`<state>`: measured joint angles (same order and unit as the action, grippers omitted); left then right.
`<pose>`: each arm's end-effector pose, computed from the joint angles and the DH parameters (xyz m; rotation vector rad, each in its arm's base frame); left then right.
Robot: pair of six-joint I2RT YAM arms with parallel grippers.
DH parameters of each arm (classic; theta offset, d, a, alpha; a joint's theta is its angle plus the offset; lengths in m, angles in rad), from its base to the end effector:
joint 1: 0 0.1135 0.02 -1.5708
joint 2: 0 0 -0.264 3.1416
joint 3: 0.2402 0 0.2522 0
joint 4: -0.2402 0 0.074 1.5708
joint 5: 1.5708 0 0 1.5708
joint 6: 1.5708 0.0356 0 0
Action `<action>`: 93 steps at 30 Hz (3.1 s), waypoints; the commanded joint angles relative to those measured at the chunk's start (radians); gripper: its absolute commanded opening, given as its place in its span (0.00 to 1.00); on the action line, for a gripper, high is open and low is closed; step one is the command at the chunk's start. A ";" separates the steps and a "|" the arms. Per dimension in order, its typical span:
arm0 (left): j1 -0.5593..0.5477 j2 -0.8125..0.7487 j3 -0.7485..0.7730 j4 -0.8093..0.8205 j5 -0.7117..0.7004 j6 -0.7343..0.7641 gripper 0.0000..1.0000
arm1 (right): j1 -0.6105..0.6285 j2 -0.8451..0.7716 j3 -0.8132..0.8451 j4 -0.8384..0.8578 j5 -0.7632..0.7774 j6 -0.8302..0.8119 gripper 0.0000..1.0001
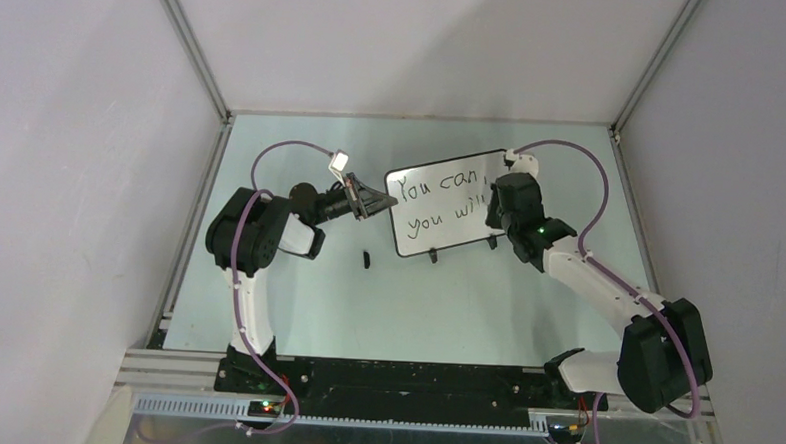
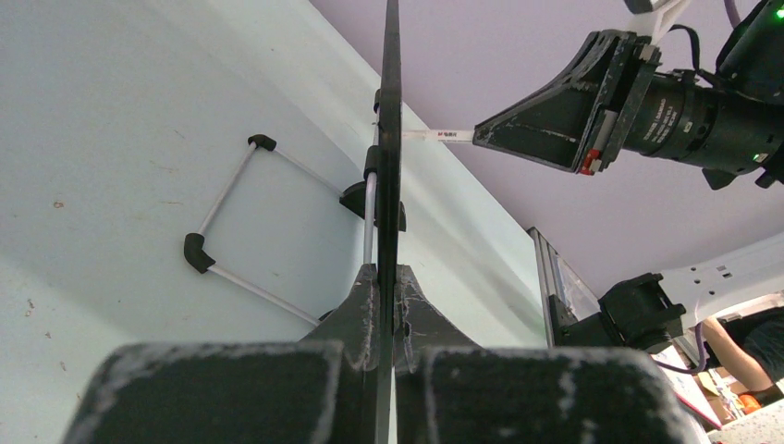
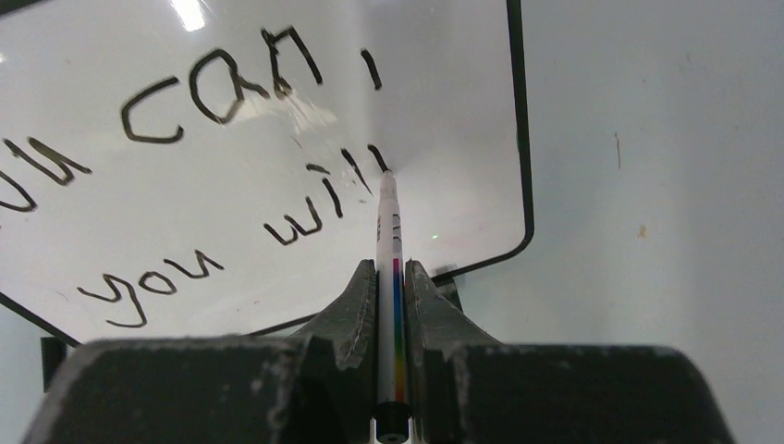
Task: Write a sentence on the whiteboard
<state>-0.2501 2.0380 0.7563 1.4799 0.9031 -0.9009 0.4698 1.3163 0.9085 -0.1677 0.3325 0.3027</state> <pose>0.3423 -0.1163 0.1504 0.3427 1.6147 -1.5216 0.2661 0.1221 0.2683 0.0156 2.1128 0.1036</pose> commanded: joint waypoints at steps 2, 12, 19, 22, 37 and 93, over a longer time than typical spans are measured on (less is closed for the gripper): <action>0.003 -0.019 0.020 0.053 0.032 -0.010 0.00 | 0.004 -0.029 -0.044 -0.007 0.008 0.020 0.00; 0.002 -0.019 0.018 0.053 0.031 -0.010 0.00 | 0.012 -0.052 -0.060 -0.001 0.011 0.016 0.00; 0.003 -0.016 0.021 0.053 0.030 -0.013 0.00 | 0.012 -0.137 -0.060 -0.040 0.027 0.014 0.00; 0.003 -0.017 0.021 0.053 0.031 -0.013 0.00 | 0.010 -0.142 -0.065 -0.046 0.039 0.014 0.00; 0.003 -0.024 0.015 0.053 0.030 -0.011 0.00 | -0.003 -0.080 -0.072 -0.023 0.063 0.026 0.00; 0.008 -0.064 -0.023 0.051 -0.056 -0.044 0.47 | -0.015 -0.388 -0.168 -0.062 -0.038 0.063 0.00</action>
<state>-0.2497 2.0338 0.7513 1.4807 0.8864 -0.9237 0.4461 0.9543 0.7586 -0.2356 0.3195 0.3477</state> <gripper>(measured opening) 0.418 0.134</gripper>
